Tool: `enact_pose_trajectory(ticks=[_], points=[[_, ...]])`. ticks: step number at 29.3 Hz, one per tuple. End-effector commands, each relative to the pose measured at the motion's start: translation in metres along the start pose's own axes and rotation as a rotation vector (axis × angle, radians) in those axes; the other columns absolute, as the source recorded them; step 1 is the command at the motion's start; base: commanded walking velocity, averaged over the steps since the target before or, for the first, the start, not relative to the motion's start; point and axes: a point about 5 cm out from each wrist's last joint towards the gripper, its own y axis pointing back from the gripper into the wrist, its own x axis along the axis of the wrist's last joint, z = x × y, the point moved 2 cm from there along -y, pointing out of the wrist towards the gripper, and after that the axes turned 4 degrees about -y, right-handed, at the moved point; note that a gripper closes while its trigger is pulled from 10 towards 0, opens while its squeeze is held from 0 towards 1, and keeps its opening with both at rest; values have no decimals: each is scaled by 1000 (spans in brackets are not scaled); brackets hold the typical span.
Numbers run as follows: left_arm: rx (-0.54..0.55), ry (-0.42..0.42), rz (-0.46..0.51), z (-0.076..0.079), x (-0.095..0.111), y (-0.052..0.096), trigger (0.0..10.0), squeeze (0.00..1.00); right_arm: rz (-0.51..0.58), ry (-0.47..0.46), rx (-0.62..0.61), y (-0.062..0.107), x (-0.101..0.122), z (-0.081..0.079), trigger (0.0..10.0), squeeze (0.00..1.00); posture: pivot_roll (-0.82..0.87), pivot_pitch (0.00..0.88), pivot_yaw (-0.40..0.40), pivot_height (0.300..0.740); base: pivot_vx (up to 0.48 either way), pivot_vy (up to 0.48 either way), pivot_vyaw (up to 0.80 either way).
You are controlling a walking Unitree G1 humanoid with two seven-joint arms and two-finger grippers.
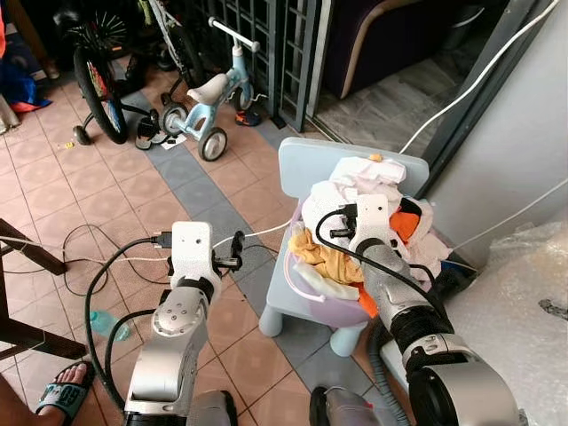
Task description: Clothes washing
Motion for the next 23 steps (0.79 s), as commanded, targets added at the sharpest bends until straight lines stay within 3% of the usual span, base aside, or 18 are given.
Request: enact_pose_trajectory(ticks=[1,2,3,7,10,11,14,17,23], points=[[9,-16,15,-2,2,-3,10000,0,125,28,-18,6,20,4,0,0,-14,0,-15,740,0,0,0],[-3,-19,35,-4,6,-5,10000,0,199,54,-30,20,29,9,0,0,-22,0,-2,740,0,0,0],[-3,-19,35,-4,6,-5,10000,0,199,54,-30,20,29,9,0,0,-22,0,-2,740,0,0,0],[0,-42,60,-9,13,-12,10000,0,315,84,-75,49,45,20,0,0,-56,0,52,740,0,0,0],[-5,-45,69,-7,13,-13,10000,0,334,100,-61,59,47,17,0,0,-72,0,59,740,0,0,0],[-4,-44,76,-6,14,-14,10000,0,342,121,-55,66,49,15,9529,0,-69,0,57,740,0,0,0],[-1,-55,95,-5,18,-15,10000,0,308,115,-100,74,49,22,10000,0,-69,0,59,740,0,0,-192],[1,-48,116,-7,21,-15,10000,0,281,143,-141,70,44,30,10000,0,-67,0,66,740,0,0,-700],[-9,-49,128,-6,22,-13,10000,0,293,159,-136,63,52,28,10000,0,-60,0,63,740,0,-148,-760]])
